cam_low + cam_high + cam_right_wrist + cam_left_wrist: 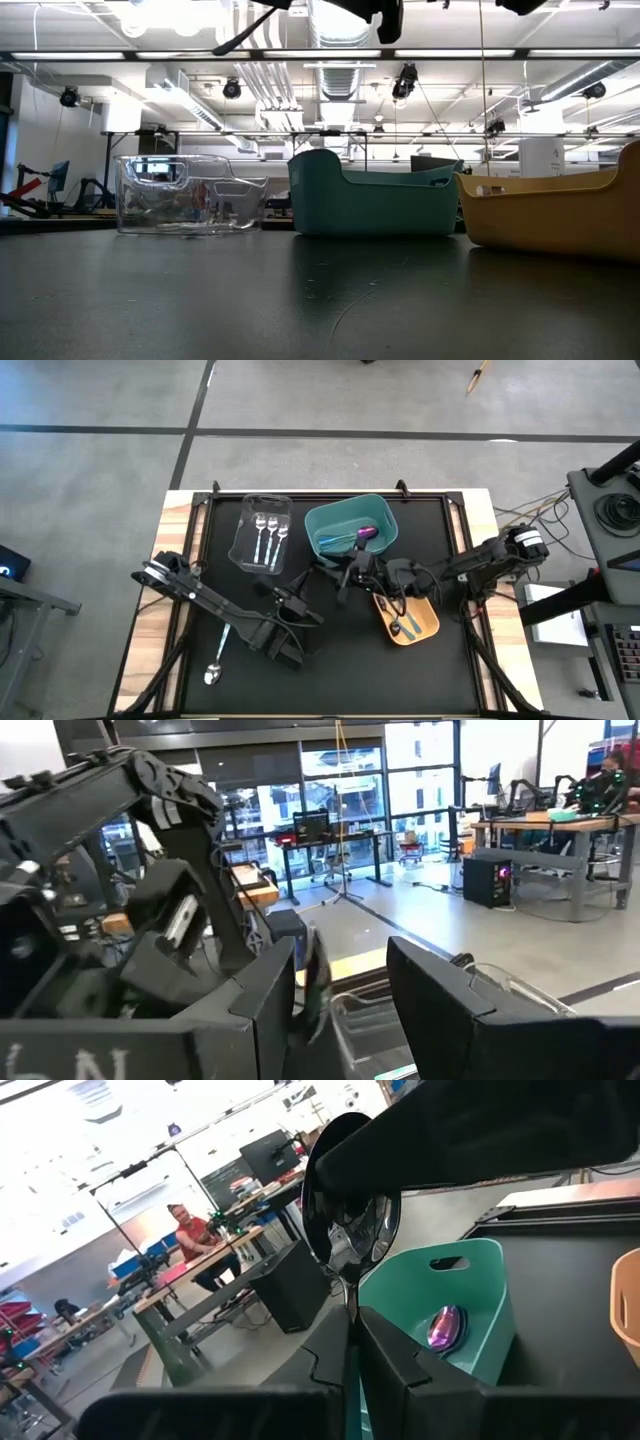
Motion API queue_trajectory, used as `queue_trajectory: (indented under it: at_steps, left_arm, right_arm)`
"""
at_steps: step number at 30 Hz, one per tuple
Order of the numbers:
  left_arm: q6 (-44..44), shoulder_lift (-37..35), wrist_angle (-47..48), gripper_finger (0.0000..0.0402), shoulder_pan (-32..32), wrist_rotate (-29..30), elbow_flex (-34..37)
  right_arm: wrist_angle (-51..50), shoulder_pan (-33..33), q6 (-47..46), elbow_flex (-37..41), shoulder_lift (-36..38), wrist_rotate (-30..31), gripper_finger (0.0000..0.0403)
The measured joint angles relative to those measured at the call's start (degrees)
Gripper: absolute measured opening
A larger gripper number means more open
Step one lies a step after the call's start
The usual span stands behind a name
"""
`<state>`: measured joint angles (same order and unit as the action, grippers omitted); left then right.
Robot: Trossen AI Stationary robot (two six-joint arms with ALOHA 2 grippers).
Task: Sort silverware by color (type)
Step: Put the black spoon into the yellow bin
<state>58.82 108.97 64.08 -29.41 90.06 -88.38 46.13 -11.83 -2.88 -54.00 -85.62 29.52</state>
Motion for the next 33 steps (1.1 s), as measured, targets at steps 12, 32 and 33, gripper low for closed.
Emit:
queue_trajectory:
  at_steps: [12, 32, 33]
  left_arm:
    - [-1.24, 0.02, -1.54, 0.0000, 0.09, 0.00, 0.00]
    - [-1.78, -0.02, -0.04, 0.0103, -0.28, -2.10, 0.00]
    - [-1.81, -0.03, 0.42, 0.0118, -0.34, -2.14, 0.00]
  right_arm:
    - [0.90, 1.31, 0.88, 0.00, 0.00, -4.15, 0.0095]
    - [-1.58, 2.00, 2.01, -0.01, 0.03, -7.18, 0.0014]
    - [-2.40, 2.00, 2.01, -0.02, 0.16, -7.17, 0.0014]
